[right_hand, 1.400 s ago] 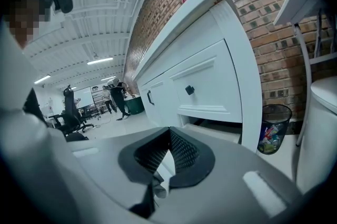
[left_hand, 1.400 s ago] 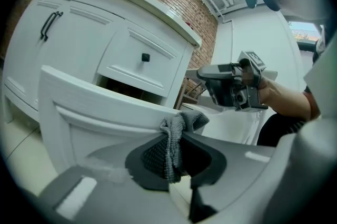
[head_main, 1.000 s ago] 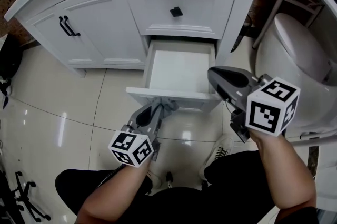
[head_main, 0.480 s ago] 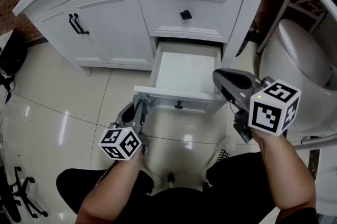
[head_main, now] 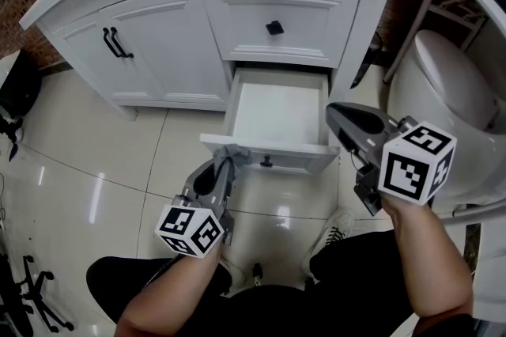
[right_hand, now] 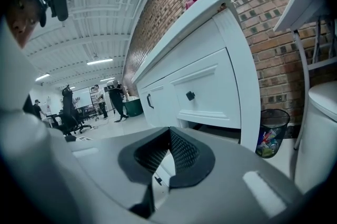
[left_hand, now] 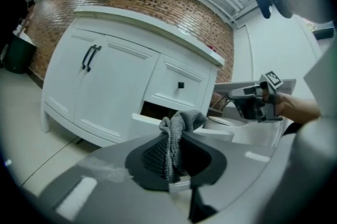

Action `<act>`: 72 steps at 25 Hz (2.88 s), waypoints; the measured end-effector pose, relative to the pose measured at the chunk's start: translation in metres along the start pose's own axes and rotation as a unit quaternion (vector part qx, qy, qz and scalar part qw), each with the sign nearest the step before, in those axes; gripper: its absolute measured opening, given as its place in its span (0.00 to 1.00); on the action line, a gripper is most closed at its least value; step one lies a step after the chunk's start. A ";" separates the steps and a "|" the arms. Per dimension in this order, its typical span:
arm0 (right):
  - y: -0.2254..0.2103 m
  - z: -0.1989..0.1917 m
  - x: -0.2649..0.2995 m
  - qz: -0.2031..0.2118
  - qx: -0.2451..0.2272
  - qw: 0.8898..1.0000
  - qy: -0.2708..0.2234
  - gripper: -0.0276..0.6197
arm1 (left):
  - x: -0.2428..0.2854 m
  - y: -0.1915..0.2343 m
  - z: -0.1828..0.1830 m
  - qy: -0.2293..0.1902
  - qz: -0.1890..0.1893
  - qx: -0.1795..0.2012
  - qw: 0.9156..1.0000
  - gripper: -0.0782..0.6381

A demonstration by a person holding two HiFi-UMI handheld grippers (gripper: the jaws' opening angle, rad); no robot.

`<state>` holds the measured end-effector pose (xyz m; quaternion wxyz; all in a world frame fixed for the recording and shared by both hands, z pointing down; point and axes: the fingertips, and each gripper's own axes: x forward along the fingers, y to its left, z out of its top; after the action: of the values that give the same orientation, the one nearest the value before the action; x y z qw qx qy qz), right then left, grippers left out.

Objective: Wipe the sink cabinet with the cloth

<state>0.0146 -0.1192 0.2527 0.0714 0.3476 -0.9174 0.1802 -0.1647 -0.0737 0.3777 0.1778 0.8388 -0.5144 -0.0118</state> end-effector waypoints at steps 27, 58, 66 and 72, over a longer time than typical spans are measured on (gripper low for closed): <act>-0.044 0.012 -0.017 -0.033 0.039 0.998 -0.034 0.05 | 0.097 -0.156 0.011 0.097 -0.195 0.042 0.975 0.16; 0.020 -0.009 0.028 -0.001 0.061 0.997 0.050 0.05 | 0.026 0.024 0.087 0.166 -0.072 0.202 0.963 0.16; -0.008 0.023 0.028 -0.021 0.059 0.998 -0.010 0.05 | 0.080 -0.015 0.101 0.171 -0.132 0.243 0.946 0.16; -0.061 0.007 0.061 -0.076 0.039 0.996 0.027 0.05 | 0.165 -0.058 0.071 0.204 -0.176 0.279 0.922 0.16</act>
<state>0.0096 -0.2015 0.2790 0.0959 0.4136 -0.8785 0.2192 -0.0513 -0.2132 0.3197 0.0325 0.9159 -0.2931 0.2724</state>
